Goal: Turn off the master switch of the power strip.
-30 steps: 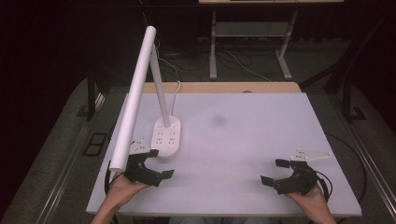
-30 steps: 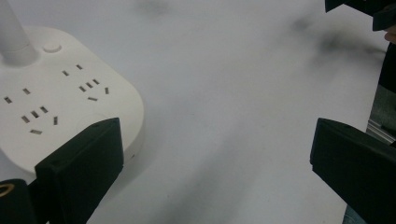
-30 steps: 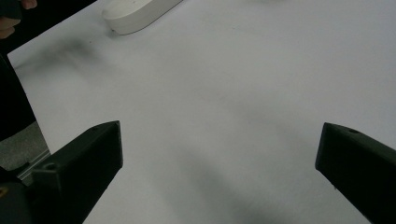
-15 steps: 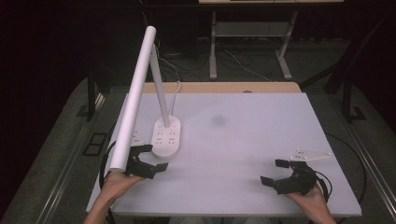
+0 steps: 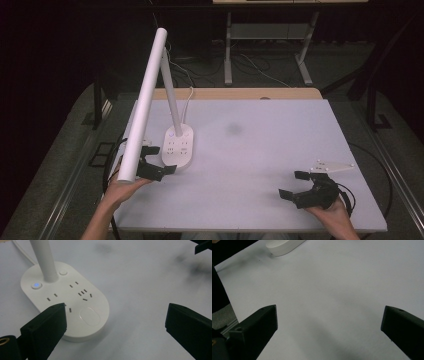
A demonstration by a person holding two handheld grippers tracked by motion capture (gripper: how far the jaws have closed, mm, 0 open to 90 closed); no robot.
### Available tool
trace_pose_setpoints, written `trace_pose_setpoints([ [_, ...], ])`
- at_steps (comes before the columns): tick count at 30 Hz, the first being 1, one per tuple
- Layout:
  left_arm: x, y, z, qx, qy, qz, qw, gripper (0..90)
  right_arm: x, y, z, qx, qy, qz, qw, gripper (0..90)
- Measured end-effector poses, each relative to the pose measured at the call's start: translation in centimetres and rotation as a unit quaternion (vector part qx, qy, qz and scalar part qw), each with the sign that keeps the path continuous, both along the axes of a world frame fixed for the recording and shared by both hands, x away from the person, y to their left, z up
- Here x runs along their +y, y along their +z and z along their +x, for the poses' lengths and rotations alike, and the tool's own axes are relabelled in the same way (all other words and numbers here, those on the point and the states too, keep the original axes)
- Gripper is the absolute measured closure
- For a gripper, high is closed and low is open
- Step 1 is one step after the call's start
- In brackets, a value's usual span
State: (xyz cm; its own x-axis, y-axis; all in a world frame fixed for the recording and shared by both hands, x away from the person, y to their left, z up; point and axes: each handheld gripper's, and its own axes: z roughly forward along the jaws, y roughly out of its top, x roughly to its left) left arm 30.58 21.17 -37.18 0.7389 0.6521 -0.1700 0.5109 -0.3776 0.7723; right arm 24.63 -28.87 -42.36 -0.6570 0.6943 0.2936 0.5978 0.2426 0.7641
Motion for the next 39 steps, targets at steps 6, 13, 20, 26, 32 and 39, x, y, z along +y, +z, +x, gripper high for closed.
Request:
trace_pose_setpoints([
  [6, 0.3, 0.5, 0.6, 0.001, -0.001, 0.006, 1.0000, 3.2, -0.1, 0.0, -0.1, 0.001, -0.002, 0.001, 1.0000, 0.2],
  [13, 0.6, 0.9, 1.5, 0.003, 0.008, 0.005, 0.9999, 4.0, -0.3, 0.2, -0.1, -0.003, -0.006, 0.003, 1.0000, 0.2],
  [20, 1.0, 1.3, 2.6, 0.003, 0.015, 0.009, 0.9998, 4.4, -0.4, 0.1, -0.1, -0.002, -0.006, 0.003, 1.0000, 0.2],
  [26, 1.5, 1.8, 3.5, 0.001, 0.026, 0.008, 0.9996, 5.3, -0.5, 0.1, -0.1, -0.001, -0.008, 0.005, 1.0000, 0.2],
  [32, 1.8, 2.1, 4.2, 0.000, 0.031, 0.011, 0.9995, 6.0, -0.4, 0.1, -0.1, 0.000, -0.007, 0.004, 1.0000, 0.2],
  [39, 2.1, 2.1, 5.2, -0.001, 0.036, 0.015, 0.9992, 9.3, -0.4, 0.0, -0.1, -0.001, -0.006, 0.004, 1.0000, 0.2],
])
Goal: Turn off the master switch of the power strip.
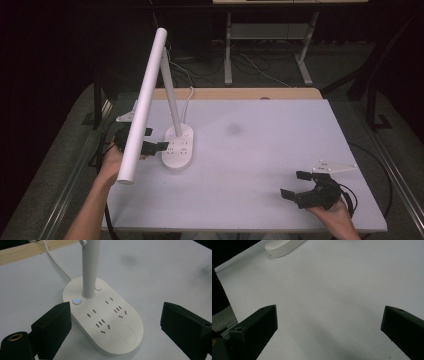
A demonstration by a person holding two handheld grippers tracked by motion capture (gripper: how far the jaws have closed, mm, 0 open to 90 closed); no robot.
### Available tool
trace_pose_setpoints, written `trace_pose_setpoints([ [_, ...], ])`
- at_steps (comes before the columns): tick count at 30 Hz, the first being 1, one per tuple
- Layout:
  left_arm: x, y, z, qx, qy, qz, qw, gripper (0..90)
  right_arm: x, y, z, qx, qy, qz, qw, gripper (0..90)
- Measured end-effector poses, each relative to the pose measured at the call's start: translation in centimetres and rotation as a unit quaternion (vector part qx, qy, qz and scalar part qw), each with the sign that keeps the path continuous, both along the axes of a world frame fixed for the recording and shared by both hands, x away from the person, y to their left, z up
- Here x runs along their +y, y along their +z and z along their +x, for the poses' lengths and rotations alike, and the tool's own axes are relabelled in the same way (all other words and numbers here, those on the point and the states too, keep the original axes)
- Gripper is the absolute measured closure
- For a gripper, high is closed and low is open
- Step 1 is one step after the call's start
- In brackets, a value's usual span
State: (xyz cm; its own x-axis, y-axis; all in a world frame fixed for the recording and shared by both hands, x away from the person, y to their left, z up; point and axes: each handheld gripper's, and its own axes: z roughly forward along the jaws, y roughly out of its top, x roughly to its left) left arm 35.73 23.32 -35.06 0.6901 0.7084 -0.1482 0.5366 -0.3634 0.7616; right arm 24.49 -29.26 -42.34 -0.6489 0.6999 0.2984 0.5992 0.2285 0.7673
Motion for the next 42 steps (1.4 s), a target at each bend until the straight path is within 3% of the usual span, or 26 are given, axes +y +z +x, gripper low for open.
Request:
trace_pose_setpoints([
  [12, -0.2, -0.9, 2.0, 0.010, 0.006, 0.018, 0.9998, 13.9, -0.1, 0.0, 0.0, 0.000, -0.002, -0.001, 1.0000, 0.2],
  [24, -0.2, -1.3, 4.0, 0.036, 0.022, 0.030, 0.9986, 22.2, -0.1, -0.1, -0.1, -0.002, -0.003, -0.001, 1.0000, 0.2],
  [31, -0.1, -1.6, 5.1, 0.047, 0.020, 0.030, 0.9982, 37.3, -0.4, -0.1, -0.1, -0.005, -0.010, 0.002, 0.9999, 0.2],
  [33, 0.0, -1.7, 5.3, 0.047, 0.022, 0.029, 0.9982, 46.9, -0.4, 0.0, -0.1, -0.005, -0.013, 0.002, 0.9999, 0.2],
  [34, 0.0, -1.8, 5.4, 0.048, 0.024, 0.027, 0.9982, 46.9, -0.4, 0.0, -0.1, -0.005, -0.013, 0.002, 0.9999, 0.2],
  [35, 0.1, -2.0, 5.6, 0.050, 0.025, 0.028, 0.9981, 54.4, -0.4, 0.0, -0.1, -0.007, -0.014, 0.001, 0.9999, 0.2],
  [39, 0.2, -2.3, 6.0, 0.050, 0.030, 0.035, 0.9977, 65.7, -0.4, 0.0, -0.1, -0.007, -0.014, 0.001, 0.9999, 0.2],
  [42, 0.1, -2.7, 6.4, 0.052, 0.028, 0.037, 0.9976, 69.8, -0.3, 0.0, 0.0, -0.006, -0.012, 0.000, 0.9999, 0.2],
])
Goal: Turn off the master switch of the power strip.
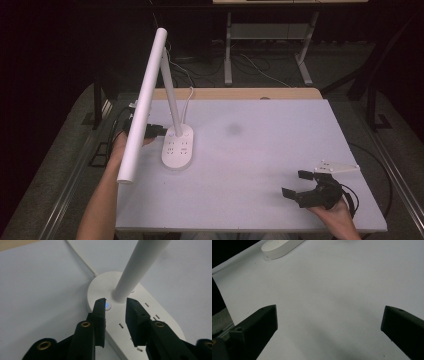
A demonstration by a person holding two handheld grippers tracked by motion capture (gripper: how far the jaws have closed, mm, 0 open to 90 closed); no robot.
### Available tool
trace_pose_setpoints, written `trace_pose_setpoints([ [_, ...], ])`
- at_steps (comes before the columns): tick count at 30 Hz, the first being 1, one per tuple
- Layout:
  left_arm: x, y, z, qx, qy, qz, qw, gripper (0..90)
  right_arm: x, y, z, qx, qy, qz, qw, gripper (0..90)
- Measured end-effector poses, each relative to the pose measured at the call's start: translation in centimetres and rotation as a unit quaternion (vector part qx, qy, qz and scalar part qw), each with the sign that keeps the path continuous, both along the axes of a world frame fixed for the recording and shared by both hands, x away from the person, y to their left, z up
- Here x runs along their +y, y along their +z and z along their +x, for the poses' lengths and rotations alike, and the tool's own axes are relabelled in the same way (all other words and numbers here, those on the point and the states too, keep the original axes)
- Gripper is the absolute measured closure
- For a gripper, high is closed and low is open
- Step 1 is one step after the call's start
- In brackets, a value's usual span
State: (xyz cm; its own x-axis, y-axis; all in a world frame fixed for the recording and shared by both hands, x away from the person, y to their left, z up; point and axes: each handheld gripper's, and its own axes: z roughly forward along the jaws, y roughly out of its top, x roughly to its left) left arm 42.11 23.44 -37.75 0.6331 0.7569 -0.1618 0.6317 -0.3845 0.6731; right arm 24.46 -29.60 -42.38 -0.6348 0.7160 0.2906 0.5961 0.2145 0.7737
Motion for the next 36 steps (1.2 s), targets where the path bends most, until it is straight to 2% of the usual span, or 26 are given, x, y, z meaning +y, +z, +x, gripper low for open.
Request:
trace_pose_setpoints([
  [3, -0.1, -0.4, 0.5, 0.007, -0.002, 0.009, 0.9999, 79.2, 0.0, -0.1, 0.1, -0.001, -0.004, 0.000, 1.0000, 0.3],
  [5, -0.2, -0.5, 0.8, 0.009, 0.001, 0.013, 0.9999, 81.7, 0.0, 0.0, 0.1, -0.001, -0.005, 0.000, 1.0000, 0.2],
  [6, -0.2, -0.6, 0.9, 0.011, 0.004, 0.012, 0.9999, 86.1, 0.0, 0.0, 0.1, -0.002, -0.005, -0.002, 1.0000, 0.3],
  [9, -0.4, -0.8, 1.2, 0.009, 0.011, 0.008, 0.9999, 89.8, -0.1, 0.0, 0.0, -0.002, -0.005, -0.002, 1.0000, 0.2],
  [11, -0.5, -0.9, 1.4, 0.011, 0.015, 0.014, 0.9997, 89.8, -0.1, 0.0, 0.0, -0.002, -0.007, -0.002, 1.0000, 0.2],
  [16, -0.6, -1.0, 1.7, 0.016, 0.027, 0.008, 0.9995, 90.0, -0.2, 0.0, 0.0, -0.001, -0.006, -0.001, 1.0000, 0.2],
  [20, -0.6, -1.1, 2.0, 0.017, 0.047, -0.012, 0.9987, 90.0, -0.1, -0.1, 0.1, -0.002, -0.005, -0.002, 1.0000, 0.2],
  [28, -1.1, -2.0, 2.4, 0.026, 0.055, -0.013, 0.9981, 90.0, -0.2, -0.1, 0.1, -0.002, -0.007, -0.001, 1.0000, 0.3],
  [36, -1.5, -2.5, 2.6, 0.033, 0.049, -0.006, 0.9982, 90.0, -0.2, -0.1, 0.1, -0.001, -0.006, 0.000, 1.0000, 0.3],
])
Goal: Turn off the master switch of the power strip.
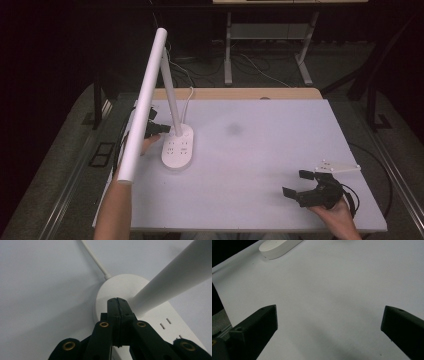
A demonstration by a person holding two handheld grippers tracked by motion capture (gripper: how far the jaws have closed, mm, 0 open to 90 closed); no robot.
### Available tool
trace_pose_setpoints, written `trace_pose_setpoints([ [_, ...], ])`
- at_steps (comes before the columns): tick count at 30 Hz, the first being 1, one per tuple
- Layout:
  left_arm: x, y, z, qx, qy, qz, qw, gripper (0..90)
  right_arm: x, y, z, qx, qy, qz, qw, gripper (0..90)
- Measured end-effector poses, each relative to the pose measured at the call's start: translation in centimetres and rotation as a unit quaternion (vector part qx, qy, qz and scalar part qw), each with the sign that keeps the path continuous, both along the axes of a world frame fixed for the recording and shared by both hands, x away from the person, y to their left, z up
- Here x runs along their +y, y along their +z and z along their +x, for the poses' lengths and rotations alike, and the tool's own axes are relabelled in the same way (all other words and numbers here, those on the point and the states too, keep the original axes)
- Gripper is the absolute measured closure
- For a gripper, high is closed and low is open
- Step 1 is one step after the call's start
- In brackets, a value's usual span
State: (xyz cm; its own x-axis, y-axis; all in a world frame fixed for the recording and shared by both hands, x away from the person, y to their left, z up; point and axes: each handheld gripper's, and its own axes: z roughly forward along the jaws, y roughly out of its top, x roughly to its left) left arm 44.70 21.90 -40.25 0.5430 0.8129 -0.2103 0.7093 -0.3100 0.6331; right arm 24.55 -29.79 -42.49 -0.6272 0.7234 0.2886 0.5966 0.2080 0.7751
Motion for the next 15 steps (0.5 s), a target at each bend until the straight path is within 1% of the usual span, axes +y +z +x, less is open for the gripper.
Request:
trace_pose_setpoints([
  [3, -0.11, -0.18, 0.01, 0.002, -0.001, 0.001, 1.0000, 90.0, 0.03, 0.00, -0.02, -0.001, 0.000, 0.000, 1.0000, 0.2],
  [6, -0.16, -0.35, -0.03, 0.003, -0.002, -0.010, 0.9999, 90.0, 0.00, 0.04, -0.06, -0.001, 0.000, 0.000, 1.0000, 0.2],
  [9, -0.24, -0.57, -0.07, 0.002, 0.004, -0.010, 0.9999, 90.0, -0.11, 0.05, -0.08, -0.001, -0.003, 0.001, 1.0000, 0.2],
  [10, -0.21, -0.59, -0.05, 0.002, 0.002, -0.007, 1.0000, 90.0, -0.13, 0.03, -0.06, -0.002, -0.003, 0.001, 1.0000, 0.2],
  [14, -0.35, -0.64, -0.08, 0.002, 0.002, -0.013, 0.9999, 90.0, -0.13, 0.04, -0.05, -0.001, -0.003, 0.001, 1.0000, 0.3],
  [15, -0.46, -0.68, -0.10, 0.002, 0.003, -0.011, 0.9999, 90.0, -0.13, 0.02, -0.03, -0.002, -0.002, 0.000, 1.0000, 0.3],
])
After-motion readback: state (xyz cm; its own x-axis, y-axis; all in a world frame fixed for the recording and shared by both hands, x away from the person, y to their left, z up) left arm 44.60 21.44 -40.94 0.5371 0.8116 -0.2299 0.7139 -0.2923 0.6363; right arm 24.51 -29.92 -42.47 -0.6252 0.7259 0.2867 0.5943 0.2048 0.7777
